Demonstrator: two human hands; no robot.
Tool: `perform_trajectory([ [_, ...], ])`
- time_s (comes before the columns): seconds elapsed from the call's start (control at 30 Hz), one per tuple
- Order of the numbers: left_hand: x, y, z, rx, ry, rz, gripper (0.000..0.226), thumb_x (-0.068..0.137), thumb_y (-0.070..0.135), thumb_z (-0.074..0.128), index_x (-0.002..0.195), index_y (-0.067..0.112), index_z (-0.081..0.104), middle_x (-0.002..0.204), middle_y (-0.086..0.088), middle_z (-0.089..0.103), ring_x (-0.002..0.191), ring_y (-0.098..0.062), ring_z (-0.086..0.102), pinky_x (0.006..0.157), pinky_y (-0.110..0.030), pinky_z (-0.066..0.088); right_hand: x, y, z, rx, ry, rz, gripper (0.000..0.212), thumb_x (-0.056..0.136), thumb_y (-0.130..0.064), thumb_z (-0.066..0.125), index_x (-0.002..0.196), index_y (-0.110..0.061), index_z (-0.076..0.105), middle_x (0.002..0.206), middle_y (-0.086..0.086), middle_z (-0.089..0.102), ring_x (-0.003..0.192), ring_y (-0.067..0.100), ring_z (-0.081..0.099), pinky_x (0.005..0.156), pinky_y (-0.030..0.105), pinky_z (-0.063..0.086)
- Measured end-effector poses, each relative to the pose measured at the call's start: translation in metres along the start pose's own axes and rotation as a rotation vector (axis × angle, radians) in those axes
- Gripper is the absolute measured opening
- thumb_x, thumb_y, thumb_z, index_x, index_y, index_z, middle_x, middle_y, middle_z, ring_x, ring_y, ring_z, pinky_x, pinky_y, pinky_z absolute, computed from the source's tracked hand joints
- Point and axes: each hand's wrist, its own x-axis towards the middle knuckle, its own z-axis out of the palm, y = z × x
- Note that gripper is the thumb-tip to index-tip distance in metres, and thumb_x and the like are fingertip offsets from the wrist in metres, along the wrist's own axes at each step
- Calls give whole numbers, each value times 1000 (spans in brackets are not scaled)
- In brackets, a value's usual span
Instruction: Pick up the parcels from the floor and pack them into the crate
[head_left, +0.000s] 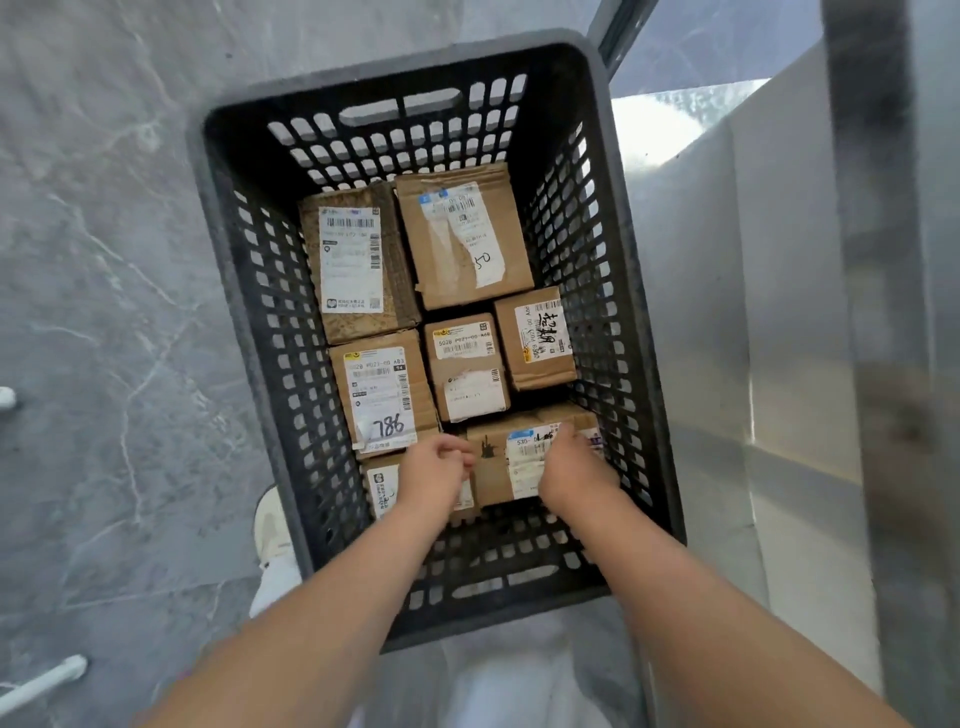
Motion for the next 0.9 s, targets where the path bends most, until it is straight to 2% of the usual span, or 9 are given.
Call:
perform_trajectory([
  [0.1, -17, 39, -50, 13, 75, 116, 23, 96, 5, 43, 97, 11, 65, 98, -5, 69, 86, -17, 66, 80, -36, 56, -39, -20, -24, 101, 93, -122, 52, 86, -5, 61, 131, -13, 35, 131, 9, 44, 114, 29, 54, 91, 46, 50],
  [0.23, -64, 100, -95, 232, 109, 322, 22, 99, 23, 43, 104, 19, 63, 95, 2, 66, 65, -11, 53, 54, -26, 42, -104, -51, -60, 321, 236, -211, 51, 87, 2, 56, 132, -11, 36, 136, 6, 38, 114, 26, 52, 89, 41, 50],
  [0.3, -95, 129, -110, 315, 50, 413, 23, 100, 28, 41, 103, 19, 63, 94, 1, 66, 68, -10, 54, 58, -26, 43, -141, -65, -83, 429, 310, -207, 53, 87, 2, 54, 134, -13, 35, 139, 3, 35, 115, 25, 51, 85, 37, 48],
  [0.43, -167, 187, -150, 497, -46, 649, 22, 100, 31, 42, 104, 21, 62, 93, 6, 64, 80, -7, 58, 67, -26, 46, -222, -67, -128, 528, 469, -195, 60, 92, -1, 50, 145, -19, 29, 144, -3, 34, 121, 19, 48, 89, 33, 45],
  [0.53, -228, 226, -196, 583, -36, 819, 21, 99, 28, 43, 102, 18, 62, 88, 7, 62, 78, -6, 56, 65, -23, 39, -291, -50, -143, 531, 615, -110, 59, 92, -5, 48, 147, -15, 31, 145, 2, 39, 129, 23, 42, 111, 39, 35],
  [0.6, -264, 241, -232, 606, -10, 894, 26, 100, 29, 42, 99, 14, 63, 90, 1, 63, 82, -15, 56, 68, -29, 39, -342, -37, -147, 633, 660, -9, 57, 92, -7, 45, 147, -14, 31, 149, 4, 36, 135, 27, 36, 116, 43, 29],
  [0.73, -334, 243, -303, 703, 60, 999, 31, 102, 28, 39, 90, 10, 61, 89, -9, 62, 89, -28, 58, 70, -32, 35, -445, -20, -128, 701, 720, 94, 58, 96, -13, 44, 151, -11, 25, 155, 5, 28, 142, 23, 27, 120, 41, 21],
  [0.8, -375, 241, -323, 767, 63, 1070, 31, 102, 28, 38, 102, 8, 62, 101, -13, 63, 97, -28, 57, 77, -33, 37, -489, -14, -114, 826, 736, 152, 61, 96, -19, 47, 152, -12, 24, 156, 8, 27, 141, 27, 30, 117, 42, 25],
  [0.9, -444, 238, -328, 926, 36, 1308, 39, 103, 29, 35, 130, 7, 53, 127, -14, 57, 115, -27, 53, 96, -37, 40, -546, -1, -108, 1048, 774, 235, 59, 96, -23, 46, 150, -10, 27, 152, 14, 32, 133, 33, 41, 110, 42, 35],
])
